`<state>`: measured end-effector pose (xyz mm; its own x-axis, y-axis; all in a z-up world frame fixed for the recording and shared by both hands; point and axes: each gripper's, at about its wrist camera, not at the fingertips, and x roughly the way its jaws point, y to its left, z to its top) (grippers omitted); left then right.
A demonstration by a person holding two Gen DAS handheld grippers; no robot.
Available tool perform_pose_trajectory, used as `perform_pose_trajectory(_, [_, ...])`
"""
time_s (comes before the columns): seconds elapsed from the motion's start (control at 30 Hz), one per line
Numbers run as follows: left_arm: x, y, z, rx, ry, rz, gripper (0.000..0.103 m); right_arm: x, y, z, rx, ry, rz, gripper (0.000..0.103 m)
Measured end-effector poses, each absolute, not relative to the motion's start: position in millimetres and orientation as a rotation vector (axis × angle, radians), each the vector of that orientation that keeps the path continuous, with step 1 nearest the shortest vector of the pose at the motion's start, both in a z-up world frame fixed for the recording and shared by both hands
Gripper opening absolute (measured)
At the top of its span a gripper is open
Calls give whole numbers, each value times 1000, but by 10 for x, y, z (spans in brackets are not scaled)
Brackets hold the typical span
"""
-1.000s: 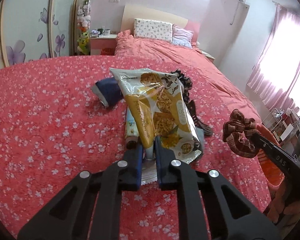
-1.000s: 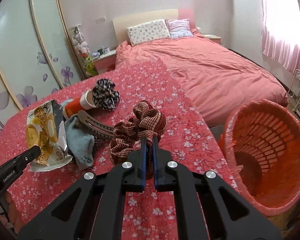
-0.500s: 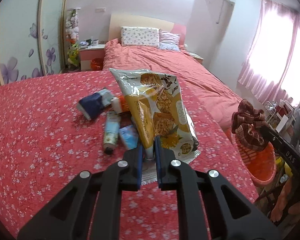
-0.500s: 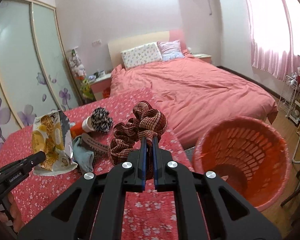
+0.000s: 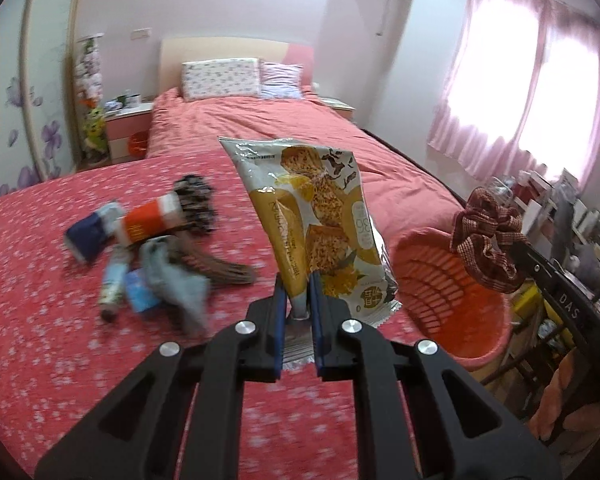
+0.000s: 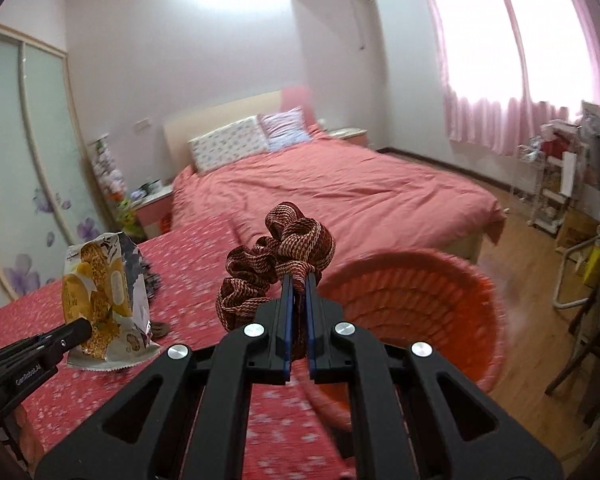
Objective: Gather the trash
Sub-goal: 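Carry the snack bag and plaid scrunchie over the basket and release both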
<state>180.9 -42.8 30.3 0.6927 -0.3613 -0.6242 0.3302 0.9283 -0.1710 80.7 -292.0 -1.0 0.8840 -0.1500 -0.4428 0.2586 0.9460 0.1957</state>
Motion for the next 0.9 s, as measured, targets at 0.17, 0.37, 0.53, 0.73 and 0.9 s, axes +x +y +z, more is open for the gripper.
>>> perform_pose_trajectory(0.17, [1779,-905,297,-14,701,-462,12,708,-3143,4,257,401,-287,6])
perform_pose_trajectory(0.37, [1832,-1416,204,7,716,-548,12,713,-3408,-88,300,396,-342,6])
perform_pose_trajectory(0.53, [1923,-1748,84,17,738,-600,12,737,-3561,-214,335,405,-365,6])
perform_pose_trajectory(0.73, [2022,-2055,-45,37,759,-640,12,740,-3727,-306,375,408,-392,6])
perform_pose_trajectory(0.9, [2110,-2209,-185,47,790,-651,12,767,-3818,-373,408,414,-391,6])
